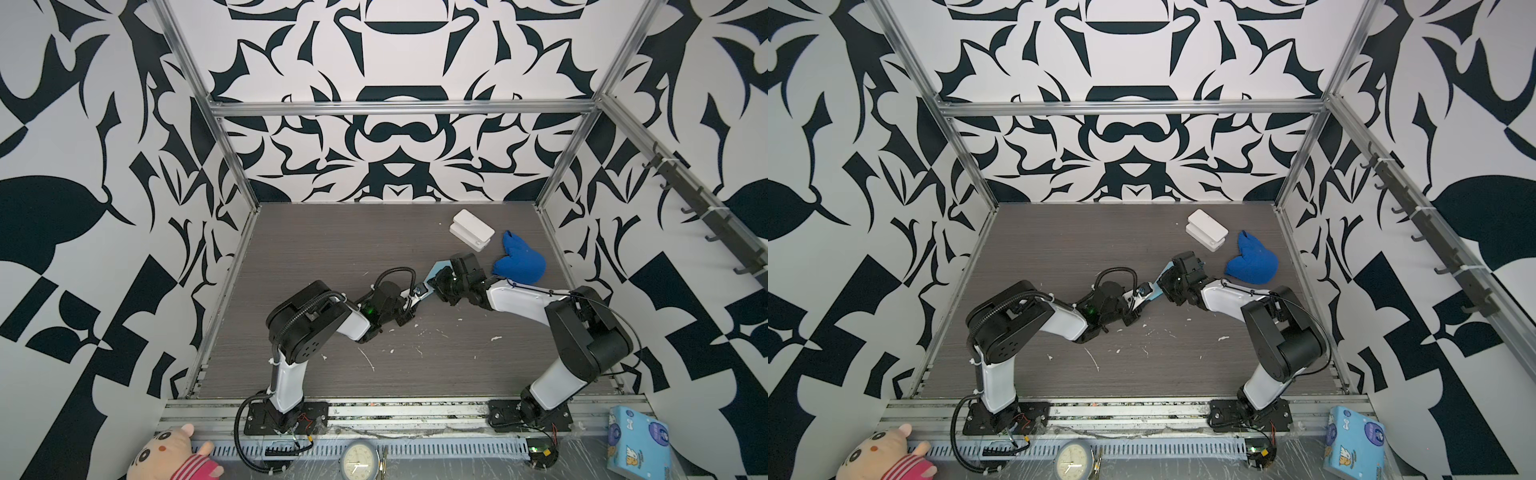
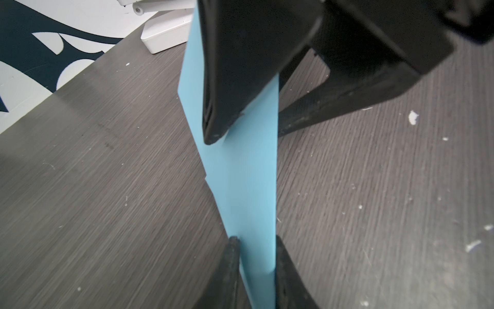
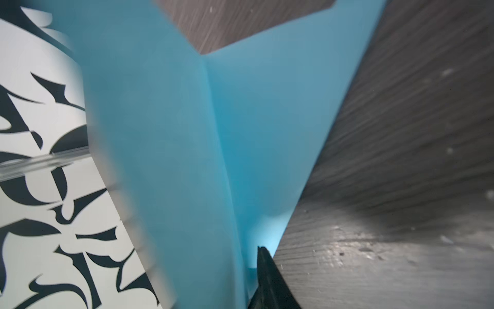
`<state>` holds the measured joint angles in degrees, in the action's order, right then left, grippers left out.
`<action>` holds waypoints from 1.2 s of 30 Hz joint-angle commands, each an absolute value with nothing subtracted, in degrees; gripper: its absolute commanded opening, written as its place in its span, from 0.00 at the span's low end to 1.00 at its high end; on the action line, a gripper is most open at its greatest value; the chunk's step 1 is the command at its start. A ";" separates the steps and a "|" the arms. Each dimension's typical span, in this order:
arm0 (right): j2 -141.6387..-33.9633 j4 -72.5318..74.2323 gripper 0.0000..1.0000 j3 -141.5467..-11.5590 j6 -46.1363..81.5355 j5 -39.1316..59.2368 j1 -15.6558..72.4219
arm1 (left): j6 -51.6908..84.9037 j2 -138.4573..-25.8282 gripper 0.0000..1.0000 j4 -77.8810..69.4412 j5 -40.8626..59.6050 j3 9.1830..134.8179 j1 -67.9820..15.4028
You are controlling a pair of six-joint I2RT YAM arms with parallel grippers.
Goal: Fold a paper plane with a square sheet of paper (pick it up from the middle)
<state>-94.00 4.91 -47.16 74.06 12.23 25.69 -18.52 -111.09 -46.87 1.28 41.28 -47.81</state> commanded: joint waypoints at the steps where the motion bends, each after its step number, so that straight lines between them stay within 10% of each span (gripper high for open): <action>1: -94.75 2.85 0.27 -48.69 69.98 14.11 24.61 | -19.73 -110.68 0.22 -46.73 1.86 41.54 -48.07; 9: -95.25 0.35 0.06 -49.51 69.91 14.65 24.52 | -19.88 -110.46 0.24 -45.26 2.09 42.19 -48.16; 18: -95.94 1.03 0.03 -49.36 71.02 15.12 24.35 | -19.42 -109.74 0.37 -47.42 4.96 42.01 -48.87; 36: -96.03 0.83 0.15 -49.31 70.68 15.78 24.17 | -17.63 -110.41 0.11 -45.28 5.35 42.74 -48.85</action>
